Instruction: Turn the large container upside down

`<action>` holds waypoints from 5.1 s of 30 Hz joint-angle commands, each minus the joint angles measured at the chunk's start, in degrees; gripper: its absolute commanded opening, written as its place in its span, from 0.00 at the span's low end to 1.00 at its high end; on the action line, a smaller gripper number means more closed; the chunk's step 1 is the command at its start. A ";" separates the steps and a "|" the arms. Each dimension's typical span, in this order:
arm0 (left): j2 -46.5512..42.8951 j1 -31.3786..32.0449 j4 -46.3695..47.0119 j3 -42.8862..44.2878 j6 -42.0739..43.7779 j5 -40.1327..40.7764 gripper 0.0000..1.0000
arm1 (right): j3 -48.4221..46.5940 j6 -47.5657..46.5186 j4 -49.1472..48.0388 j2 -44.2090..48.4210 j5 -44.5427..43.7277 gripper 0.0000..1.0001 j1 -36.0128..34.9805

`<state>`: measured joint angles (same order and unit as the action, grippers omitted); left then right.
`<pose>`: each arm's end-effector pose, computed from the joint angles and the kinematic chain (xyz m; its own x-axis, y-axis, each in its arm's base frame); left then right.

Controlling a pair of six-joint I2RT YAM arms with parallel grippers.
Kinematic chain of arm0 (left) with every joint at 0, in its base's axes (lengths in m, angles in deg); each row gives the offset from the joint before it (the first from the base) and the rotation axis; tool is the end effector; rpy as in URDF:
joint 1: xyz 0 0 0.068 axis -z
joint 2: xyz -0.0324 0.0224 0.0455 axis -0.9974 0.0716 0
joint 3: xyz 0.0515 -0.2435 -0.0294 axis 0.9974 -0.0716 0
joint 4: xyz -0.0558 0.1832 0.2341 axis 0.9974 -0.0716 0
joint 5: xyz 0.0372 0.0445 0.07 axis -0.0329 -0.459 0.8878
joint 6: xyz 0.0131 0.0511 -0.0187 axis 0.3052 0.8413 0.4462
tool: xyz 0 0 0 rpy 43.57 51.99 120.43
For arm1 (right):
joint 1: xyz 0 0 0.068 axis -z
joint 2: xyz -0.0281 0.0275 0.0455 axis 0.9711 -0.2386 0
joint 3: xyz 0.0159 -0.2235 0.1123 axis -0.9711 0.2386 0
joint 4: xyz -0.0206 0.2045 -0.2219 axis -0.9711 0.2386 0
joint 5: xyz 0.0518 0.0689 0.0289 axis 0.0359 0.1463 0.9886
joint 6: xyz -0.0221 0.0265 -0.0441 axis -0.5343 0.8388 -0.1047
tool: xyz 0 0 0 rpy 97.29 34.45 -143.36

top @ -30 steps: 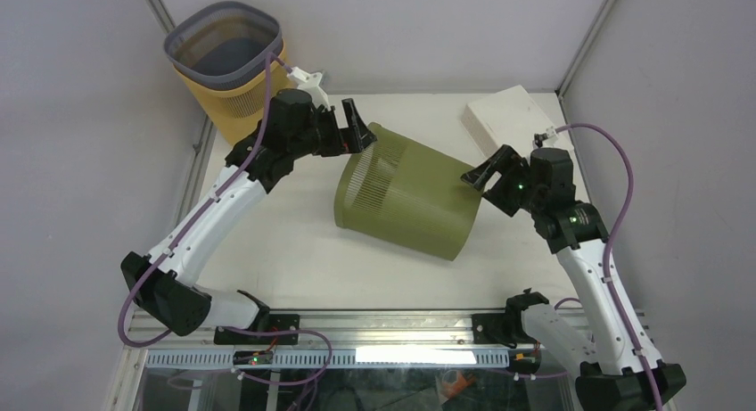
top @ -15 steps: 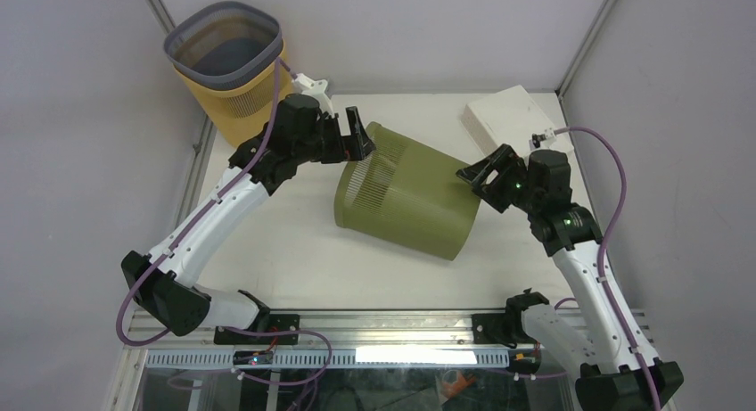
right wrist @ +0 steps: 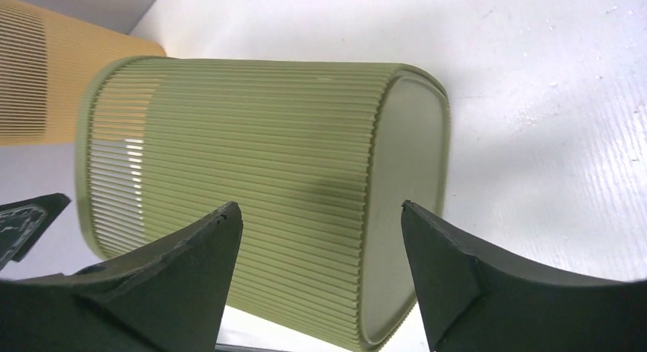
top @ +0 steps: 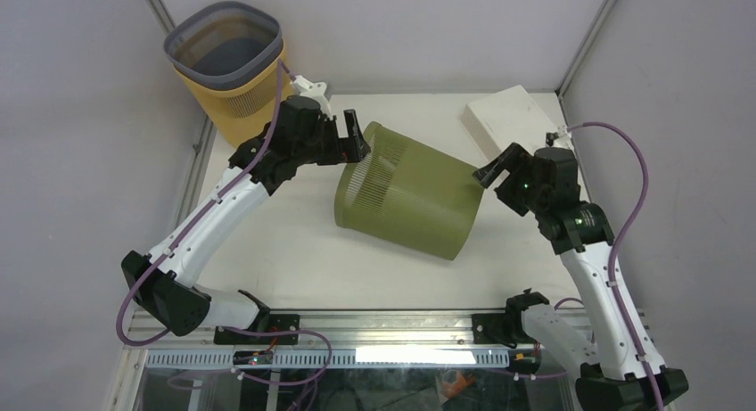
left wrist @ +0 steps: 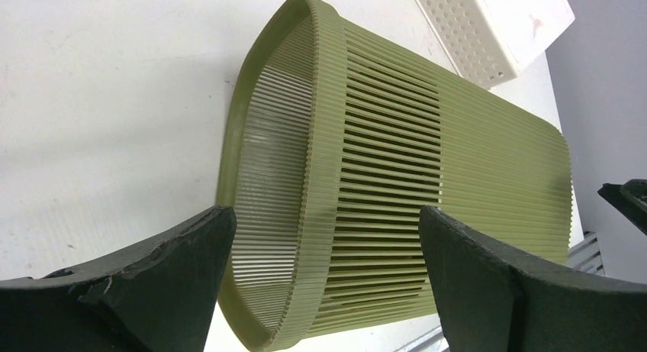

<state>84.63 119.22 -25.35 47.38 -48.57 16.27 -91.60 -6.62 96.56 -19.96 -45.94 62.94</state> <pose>0.2885 -0.1880 0.3621 -0.6689 -0.1119 -0.7349 0.2423 0.9018 -0.3578 0.2174 0.0512 0.3435 -0.5523 0.5634 -0.6144 0.1939 0.8036 0.5627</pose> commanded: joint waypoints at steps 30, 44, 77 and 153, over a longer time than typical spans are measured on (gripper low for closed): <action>3.94 0.76 0.42 -2.03 1.28 -1.56 0.95 | 6.72 5.92 -17.78 4.69 17.58 0.77 0.16; 7.11 1.39 3.11 -2.17 1.25 -3.74 0.95 | -0.96 10.54 -26.76 1.01 23.63 0.76 0.14; 16.53 1.29 10.51 -5.95 4.47 -3.36 0.96 | -5.08 13.98 -38.21 -4.97 27.48 0.74 -0.93; -2.65 -4.72 -6.39 22.08 11.16 18.87 0.99 | -24.28 -8.36 -27.20 -28.36 6.70 0.84 -6.12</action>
<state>79.27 116.11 -31.82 60.73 -41.33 32.05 -105.15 -9.05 67.75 -46.98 -45.18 56.45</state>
